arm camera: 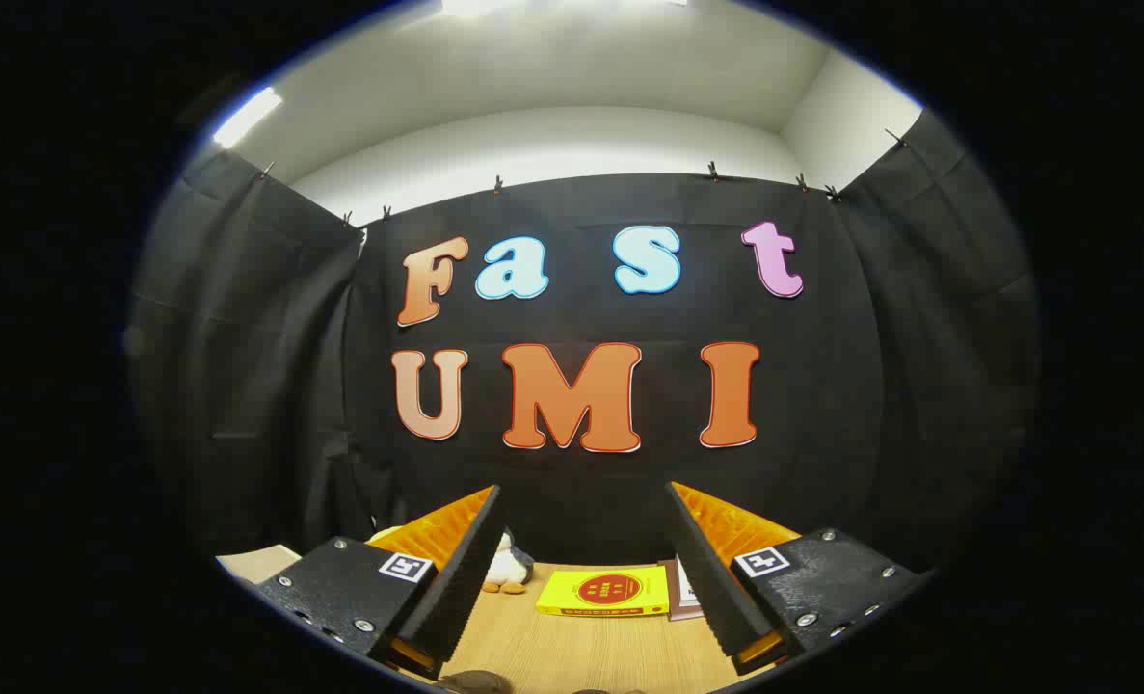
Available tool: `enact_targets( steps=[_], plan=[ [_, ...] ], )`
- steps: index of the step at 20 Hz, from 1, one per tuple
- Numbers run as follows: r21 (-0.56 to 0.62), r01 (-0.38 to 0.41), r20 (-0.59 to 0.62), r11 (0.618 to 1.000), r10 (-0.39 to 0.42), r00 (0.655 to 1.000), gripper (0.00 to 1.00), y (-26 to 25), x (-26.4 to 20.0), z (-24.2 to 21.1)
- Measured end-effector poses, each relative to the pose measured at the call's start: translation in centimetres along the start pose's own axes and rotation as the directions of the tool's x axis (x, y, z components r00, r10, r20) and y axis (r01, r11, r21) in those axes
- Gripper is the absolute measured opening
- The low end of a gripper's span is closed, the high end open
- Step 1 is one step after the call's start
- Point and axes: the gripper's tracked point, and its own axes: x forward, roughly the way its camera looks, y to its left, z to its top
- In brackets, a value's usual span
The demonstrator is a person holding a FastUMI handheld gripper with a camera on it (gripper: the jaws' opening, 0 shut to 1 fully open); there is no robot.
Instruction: Open the storage box then place both shoes into the box .Put the left shoe in first, then the right shoe, with the right side of both shoes facing outward in a uniform manner.
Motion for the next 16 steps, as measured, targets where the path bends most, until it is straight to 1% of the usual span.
enact_targets(
  steps=[3,7,13,16],
  plan=[
    [0.018,-0.008,0.0,1.0,0.008,1.0,0.98,0.7,0.1,0.4],
    [0.018,-0.047,0.008,0.999,0.047,0.999,0.98,2.8,0.1,1.2],
    [0.069,-0.137,-0.022,0.988,0.139,0.99,0.98,7.5,0.5,0.9],
    [0.127,-0.205,-0.086,0.97,0.217,0.972,0.98,10.9,0.2,-0.8]
  ],
)
